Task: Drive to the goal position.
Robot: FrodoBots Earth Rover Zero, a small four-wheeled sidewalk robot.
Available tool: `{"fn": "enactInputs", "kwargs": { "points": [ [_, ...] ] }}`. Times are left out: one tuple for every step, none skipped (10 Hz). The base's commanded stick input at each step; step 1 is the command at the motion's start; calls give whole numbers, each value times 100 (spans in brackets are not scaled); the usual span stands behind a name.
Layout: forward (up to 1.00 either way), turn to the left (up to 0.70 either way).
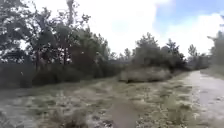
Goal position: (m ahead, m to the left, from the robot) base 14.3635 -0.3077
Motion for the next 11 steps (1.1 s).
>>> {"fn": "enactInputs", "kwargs": {
  "points": [
    [100,27],
    [100,13],
    [100,0],
    [100,0],
    [100,0],
    [100,0],
    [100,0],
    [100,0],
    [100,0],
    [100,0],
    [100,0]
  ]
}}
